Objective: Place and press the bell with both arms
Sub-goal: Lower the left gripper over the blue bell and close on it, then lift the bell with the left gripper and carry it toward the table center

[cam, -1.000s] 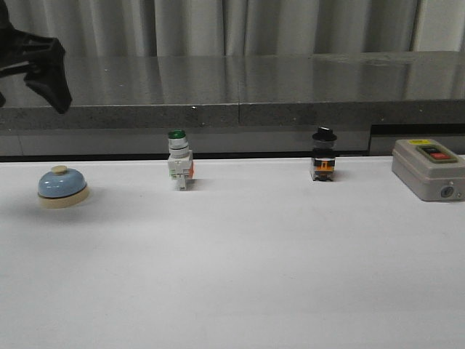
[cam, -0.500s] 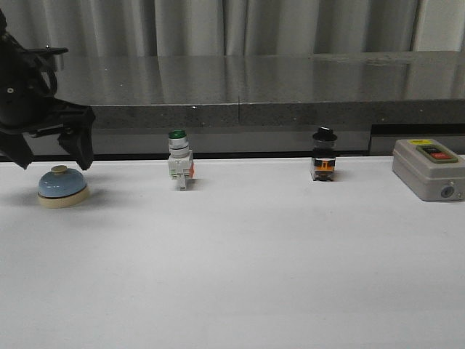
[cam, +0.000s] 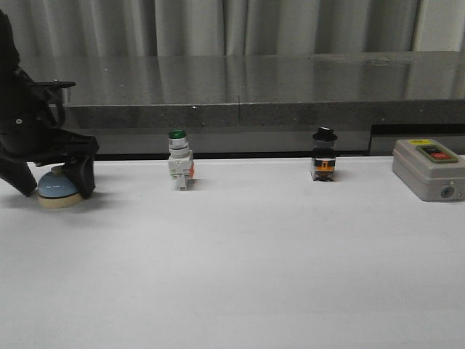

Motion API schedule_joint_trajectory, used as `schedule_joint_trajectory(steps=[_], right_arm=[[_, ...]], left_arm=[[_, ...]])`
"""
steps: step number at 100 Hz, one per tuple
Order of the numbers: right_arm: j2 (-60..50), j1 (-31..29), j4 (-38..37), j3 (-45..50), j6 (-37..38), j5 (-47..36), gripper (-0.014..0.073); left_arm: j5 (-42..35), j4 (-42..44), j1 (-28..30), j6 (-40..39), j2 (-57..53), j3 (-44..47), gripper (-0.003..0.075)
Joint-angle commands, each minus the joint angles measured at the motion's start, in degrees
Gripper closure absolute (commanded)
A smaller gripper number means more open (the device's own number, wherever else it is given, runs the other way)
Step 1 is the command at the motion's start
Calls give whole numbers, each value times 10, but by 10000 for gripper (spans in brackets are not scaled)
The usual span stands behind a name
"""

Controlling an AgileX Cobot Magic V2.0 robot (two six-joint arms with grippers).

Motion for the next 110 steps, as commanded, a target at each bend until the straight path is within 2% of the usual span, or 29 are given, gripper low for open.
schedule_joint_trajectory(steps=[1,6,23,32,67,93,110], right_arm=[[-7,-2,-4,-1,-2,-47,662],[-7,-2,-4,-1,-2,-47,662],[-7,-2,-4,-1,-2,-47,662],[-7,-2,-4,-1,-2,-47,662],[-7,-2,-4,-1,-2,-47,662],[-7,-2,-4,-1,-2,-47,662],[-7,-2,-4,-1,-2,-47,662]], left_arm=[[-15,-6,-4,-1,-28,-16,110],[-18,-6,-4,-1,-28,-16,144],[-18,-6,-5,-1,-28,-16,332],[-18,-6,-5,-1,-31,-16,373],[-13,-7,-20,0,-107,-16,374],[7,-7,-97,12,-181,-16,373],[23,-7,-161,12,-192,-16,373]])
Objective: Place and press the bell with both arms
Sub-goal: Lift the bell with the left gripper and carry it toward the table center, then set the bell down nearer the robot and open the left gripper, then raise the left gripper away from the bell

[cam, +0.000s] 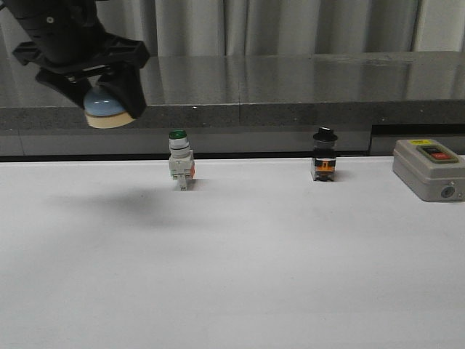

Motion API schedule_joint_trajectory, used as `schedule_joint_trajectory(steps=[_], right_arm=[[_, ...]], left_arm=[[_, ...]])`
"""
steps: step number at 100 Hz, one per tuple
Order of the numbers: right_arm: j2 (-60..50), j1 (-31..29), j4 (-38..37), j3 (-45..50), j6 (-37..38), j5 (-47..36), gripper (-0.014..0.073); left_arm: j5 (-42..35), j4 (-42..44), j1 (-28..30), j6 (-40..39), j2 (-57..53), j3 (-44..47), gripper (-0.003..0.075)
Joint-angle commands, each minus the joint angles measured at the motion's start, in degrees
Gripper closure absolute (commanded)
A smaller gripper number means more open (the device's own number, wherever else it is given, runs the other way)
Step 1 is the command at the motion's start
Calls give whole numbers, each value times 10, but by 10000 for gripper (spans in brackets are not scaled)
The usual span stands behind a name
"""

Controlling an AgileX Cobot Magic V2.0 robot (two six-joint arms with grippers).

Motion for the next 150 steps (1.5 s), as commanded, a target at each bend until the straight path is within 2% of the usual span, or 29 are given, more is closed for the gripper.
schedule_joint_trajectory(steps=[1,19,39,73,83,95,108,118,127,136,150], right_arm=[[-7,-2,-4,-1,-2,-47,662],[-7,-2,-4,-1,-2,-47,662],[-7,-2,-4,-1,-2,-47,662],[-7,-2,-4,-1,-2,-47,662],[-7,-2,-4,-1,-2,-47,662],[-7,-2,-4,-1,-2,-47,662],[-7,-2,-4,-1,-2,-47,662],[-7,-2,-4,-1,-2,-47,662],[-7,-2,-4,-1,-2,-47,662],[-7,-2,-4,-1,-2,-47,662],[-7,-2,-4,-1,-2,-47,662]], left_arm=[[-9,-7,-36,1,-35,-15,373],[-7,-7,-107,1,-23,-15,374],[-7,-7,-157,1,16,-15,374],[-13,-11,-184,1,79,-15,363],[-13,-11,-184,1,83,-15,302],[-12,-11,-184,1,83,-15,154],[-12,-11,-184,1,83,-15,139],[-12,-11,-184,1,79,-15,161],[-13,-11,-184,-3,65,-15,218],[-12,-11,-179,-4,44,-15,331],[-7,-11,-164,-8,3,-15,577]])
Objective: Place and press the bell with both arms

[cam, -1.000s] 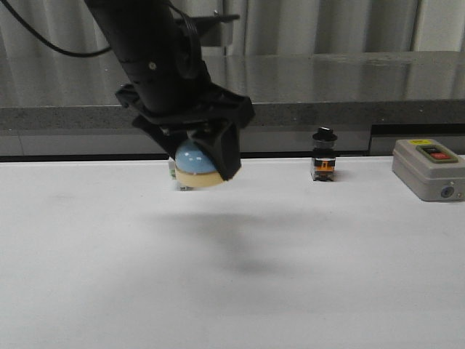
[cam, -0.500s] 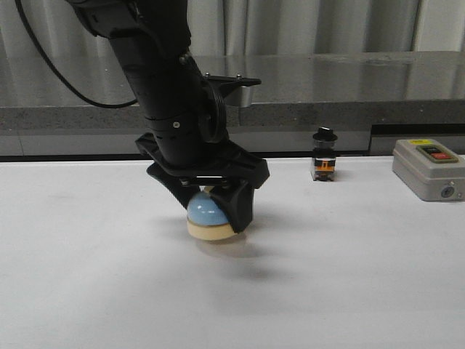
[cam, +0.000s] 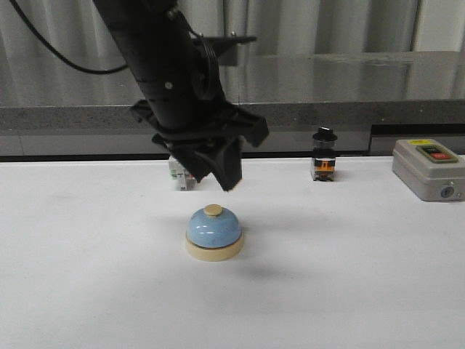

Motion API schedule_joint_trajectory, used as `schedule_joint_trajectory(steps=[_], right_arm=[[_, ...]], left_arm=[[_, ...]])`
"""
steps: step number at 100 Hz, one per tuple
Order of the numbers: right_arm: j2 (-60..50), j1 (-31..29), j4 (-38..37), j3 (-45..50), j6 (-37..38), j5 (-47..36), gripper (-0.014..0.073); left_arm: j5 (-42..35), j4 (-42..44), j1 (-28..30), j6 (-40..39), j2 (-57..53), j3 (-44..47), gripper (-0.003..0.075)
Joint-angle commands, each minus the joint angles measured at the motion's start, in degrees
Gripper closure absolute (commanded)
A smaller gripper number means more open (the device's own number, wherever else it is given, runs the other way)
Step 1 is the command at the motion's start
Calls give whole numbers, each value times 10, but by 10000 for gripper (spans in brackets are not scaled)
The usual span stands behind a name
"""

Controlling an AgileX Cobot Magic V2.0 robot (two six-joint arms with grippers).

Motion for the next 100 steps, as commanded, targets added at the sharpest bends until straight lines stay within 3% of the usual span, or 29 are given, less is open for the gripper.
schedule_joint_trajectory(steps=[1,10,46,100], right_arm=[[-7,-2,-4,-1,-2,-47,662],[-7,-2,-4,-1,-2,-47,662],[-7,-2,-4,-1,-2,-47,662],[-7,-2,-4,-1,-2,-47,662]], left_arm=[[-15,-8,11,-8,-62,-15,601],[-15,-12,23,-8,-91,-15,741],[-49,-12,115,-30,-217,32,739],[-106,-6,290,-50,-446,284,739]])
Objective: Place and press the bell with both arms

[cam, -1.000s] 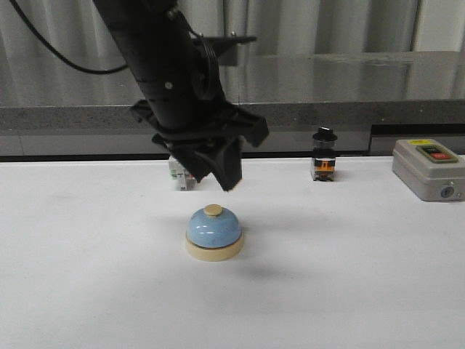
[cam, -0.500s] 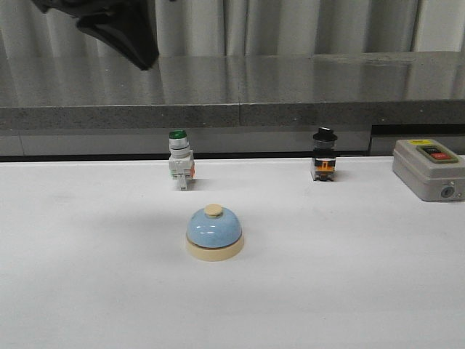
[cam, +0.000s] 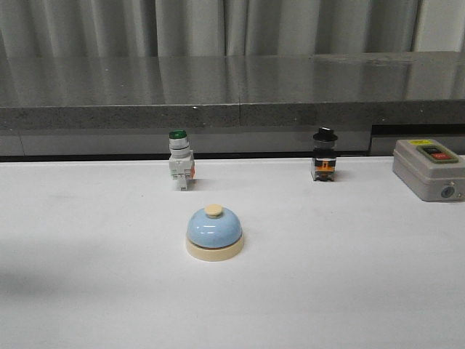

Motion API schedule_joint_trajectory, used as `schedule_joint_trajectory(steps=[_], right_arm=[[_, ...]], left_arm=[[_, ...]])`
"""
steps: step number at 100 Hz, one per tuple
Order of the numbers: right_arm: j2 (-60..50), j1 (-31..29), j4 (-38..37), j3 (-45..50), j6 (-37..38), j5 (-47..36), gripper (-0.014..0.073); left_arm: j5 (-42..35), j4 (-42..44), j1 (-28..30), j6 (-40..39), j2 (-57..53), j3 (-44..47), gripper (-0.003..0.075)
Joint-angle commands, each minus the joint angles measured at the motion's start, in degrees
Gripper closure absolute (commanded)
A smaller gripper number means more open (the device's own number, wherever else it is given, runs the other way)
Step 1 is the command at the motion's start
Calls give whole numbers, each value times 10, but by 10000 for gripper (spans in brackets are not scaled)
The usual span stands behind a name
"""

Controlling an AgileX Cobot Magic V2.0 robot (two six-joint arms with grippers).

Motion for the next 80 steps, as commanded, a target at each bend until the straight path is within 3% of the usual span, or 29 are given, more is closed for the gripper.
schedule_joint_trajectory(steps=[1,42,80], right_arm=[[-7,-2,-4,-1,-2,-47,662],[-7,-2,-4,-1,-2,-47,662],[-7,-2,-4,-1,-2,-47,662]], left_arm=[[-48,-4,15,-4,-50,19,739],[-172,-4,19,-4,-250,174,739],[-200,-4,19,-4,-437,297,739]])
